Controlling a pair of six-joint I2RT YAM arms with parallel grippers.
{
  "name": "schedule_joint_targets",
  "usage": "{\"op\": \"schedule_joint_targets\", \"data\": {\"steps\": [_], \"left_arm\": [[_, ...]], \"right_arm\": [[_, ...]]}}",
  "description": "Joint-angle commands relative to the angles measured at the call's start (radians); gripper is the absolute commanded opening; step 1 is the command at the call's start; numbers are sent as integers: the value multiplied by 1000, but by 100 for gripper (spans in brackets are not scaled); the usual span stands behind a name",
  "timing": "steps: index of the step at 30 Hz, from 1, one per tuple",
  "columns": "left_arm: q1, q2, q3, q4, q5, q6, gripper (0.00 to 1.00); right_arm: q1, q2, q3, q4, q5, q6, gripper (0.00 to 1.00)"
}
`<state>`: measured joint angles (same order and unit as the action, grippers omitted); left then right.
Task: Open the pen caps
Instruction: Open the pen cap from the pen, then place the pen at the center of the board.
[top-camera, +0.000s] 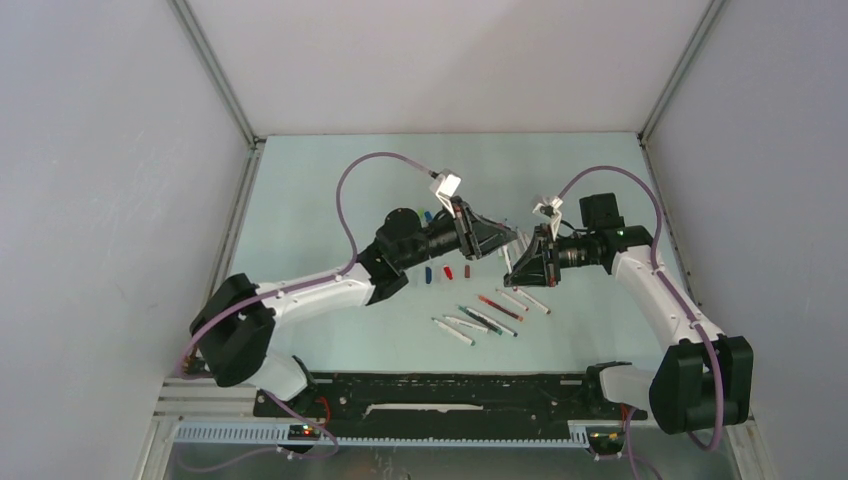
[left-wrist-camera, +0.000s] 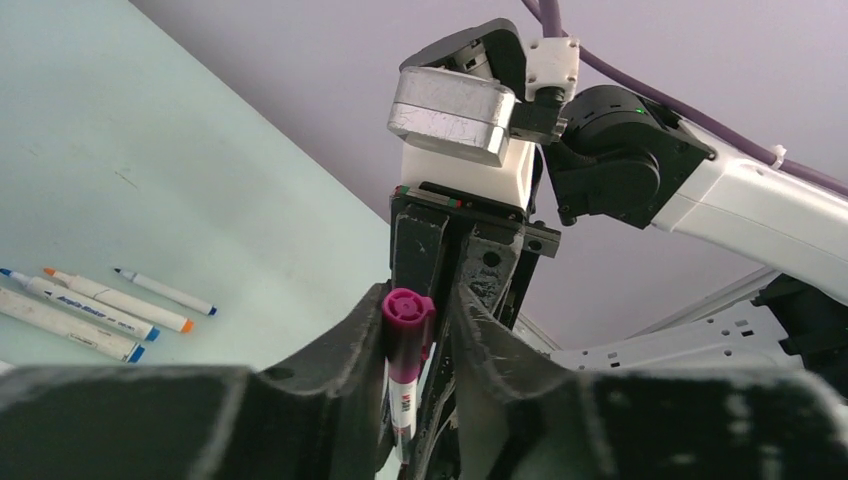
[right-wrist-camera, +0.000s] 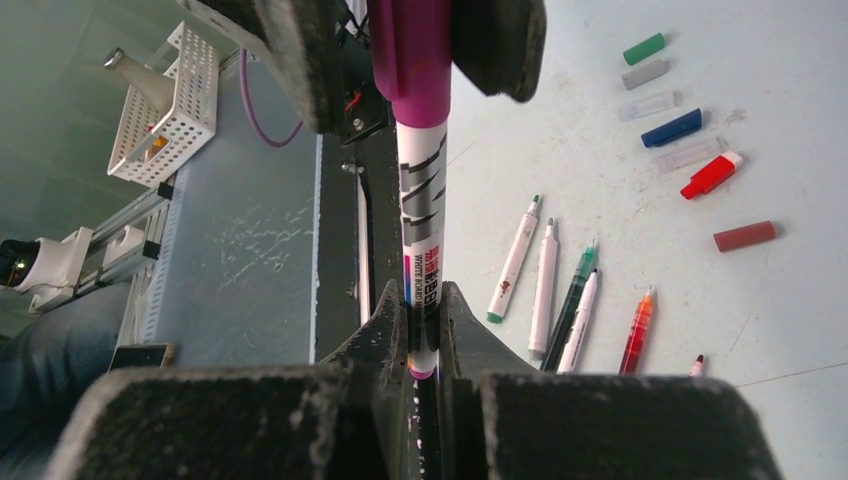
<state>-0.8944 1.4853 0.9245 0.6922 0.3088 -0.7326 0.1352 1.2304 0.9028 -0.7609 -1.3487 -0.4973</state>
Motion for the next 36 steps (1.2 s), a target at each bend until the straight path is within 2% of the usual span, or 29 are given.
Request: {"op": "schedule_joint_targets", "data": {"steps": [1,4,5,9,14,17,21,24,29,32,36], "left_arm": [[-9,4,45,16,14,5,29],[-9,-11,52,3,-6,22,2],[-7,-27,54,-11,-36,36,0],[43,-119,76,-35,-186,104,0],[181,-187,182,32,-351,157,0],[246,-189,268,39,-385,171,0],[264,-229,306,1,-382,216,0],[274,-302,226,-50,-353,229,0],[305,-474,-36,-187,-336,199,0],[314,-577,-210,-257,-359,167,0],[316,-667,-328,-383,-368,104,0]], "right_arm": [[-3,-1,37,20,-10,5,0],[-3,2,37,18,-9,5,0],[-1,4,38,16,-8,2,0],[12,17,37,7,4,-8,0],[72,64,38,-12,34,-27,0],[109,105,56,-60,68,-72,0],[131,142,84,-99,132,-106,0],[125,130,97,-95,271,-117,0],[74,100,94,-70,573,-128,0],[15,109,86,-64,674,-135,0],[-20,134,80,-82,771,-167,0]]}}
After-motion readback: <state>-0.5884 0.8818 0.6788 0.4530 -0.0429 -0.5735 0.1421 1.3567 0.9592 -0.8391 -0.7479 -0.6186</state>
